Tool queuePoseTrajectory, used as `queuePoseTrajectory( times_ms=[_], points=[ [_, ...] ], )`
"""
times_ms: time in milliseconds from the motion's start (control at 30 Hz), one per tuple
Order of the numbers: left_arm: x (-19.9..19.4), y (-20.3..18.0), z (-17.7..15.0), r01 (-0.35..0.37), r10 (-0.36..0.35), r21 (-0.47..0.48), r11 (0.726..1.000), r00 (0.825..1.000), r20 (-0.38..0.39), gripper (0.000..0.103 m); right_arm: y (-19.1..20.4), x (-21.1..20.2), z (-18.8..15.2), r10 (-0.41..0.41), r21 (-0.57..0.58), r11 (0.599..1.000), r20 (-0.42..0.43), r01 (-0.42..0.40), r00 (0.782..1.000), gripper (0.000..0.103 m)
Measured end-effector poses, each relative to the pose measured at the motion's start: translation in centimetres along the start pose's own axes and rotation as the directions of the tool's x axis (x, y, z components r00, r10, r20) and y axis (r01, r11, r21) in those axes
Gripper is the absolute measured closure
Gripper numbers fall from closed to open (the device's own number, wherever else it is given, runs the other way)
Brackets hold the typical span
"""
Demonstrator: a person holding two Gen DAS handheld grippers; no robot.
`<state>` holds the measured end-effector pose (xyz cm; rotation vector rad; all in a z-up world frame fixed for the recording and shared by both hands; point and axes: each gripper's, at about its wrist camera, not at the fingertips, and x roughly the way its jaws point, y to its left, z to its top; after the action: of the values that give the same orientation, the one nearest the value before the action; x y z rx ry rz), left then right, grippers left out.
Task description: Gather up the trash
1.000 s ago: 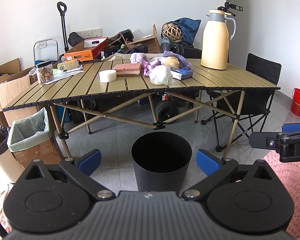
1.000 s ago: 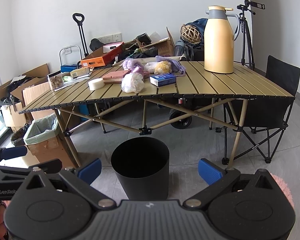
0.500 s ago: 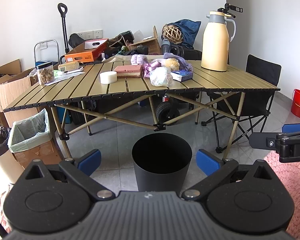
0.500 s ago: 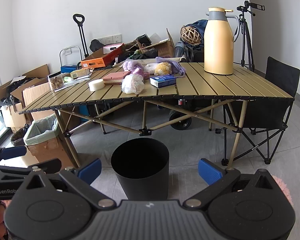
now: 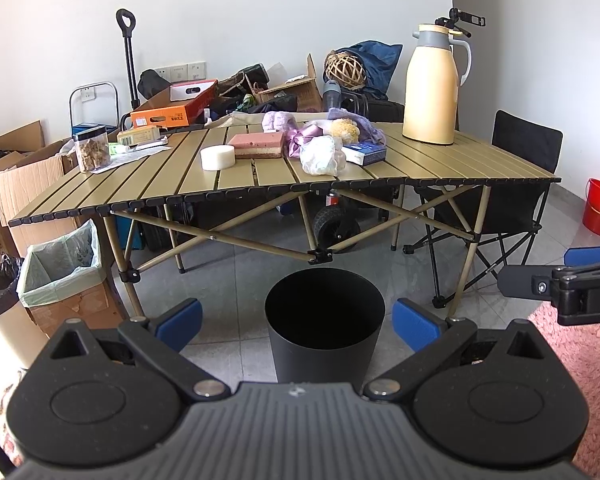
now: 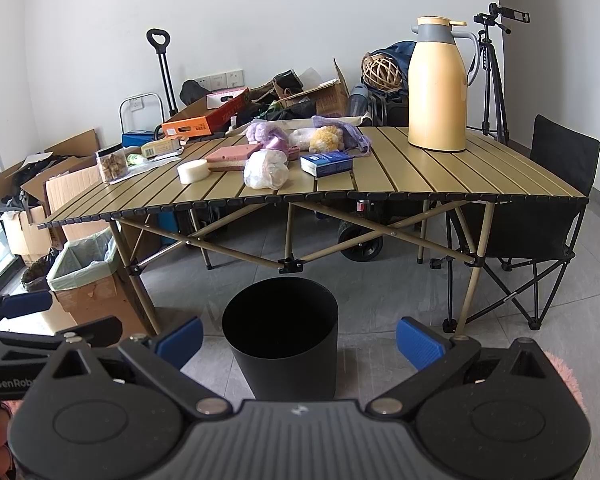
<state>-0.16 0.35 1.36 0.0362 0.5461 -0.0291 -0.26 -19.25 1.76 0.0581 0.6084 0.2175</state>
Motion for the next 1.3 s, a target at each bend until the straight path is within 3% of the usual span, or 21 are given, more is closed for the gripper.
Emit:
queuePoseTrajectory(
  times_ms=[800, 1300],
  points=[
    [-0.1, -0.1, 0.4, 0.002, -0.002, 0.006, 1.000, 1.000, 0.004, 0.000, -0.1, -0.1, 0.1, -0.003, 0.002, 1.000, 0.003, 0.003, 1.000, 0.000],
    [2.2, 0.5, 1.1, -0.027, 0.027, 0.005, 1.000, 0.999, 0.025, 0.000, -0.9, 3.3, 1.1, 0.001, -0.017, 1.000, 0.021, -0.001, 1.000, 0.000]
  ],
)
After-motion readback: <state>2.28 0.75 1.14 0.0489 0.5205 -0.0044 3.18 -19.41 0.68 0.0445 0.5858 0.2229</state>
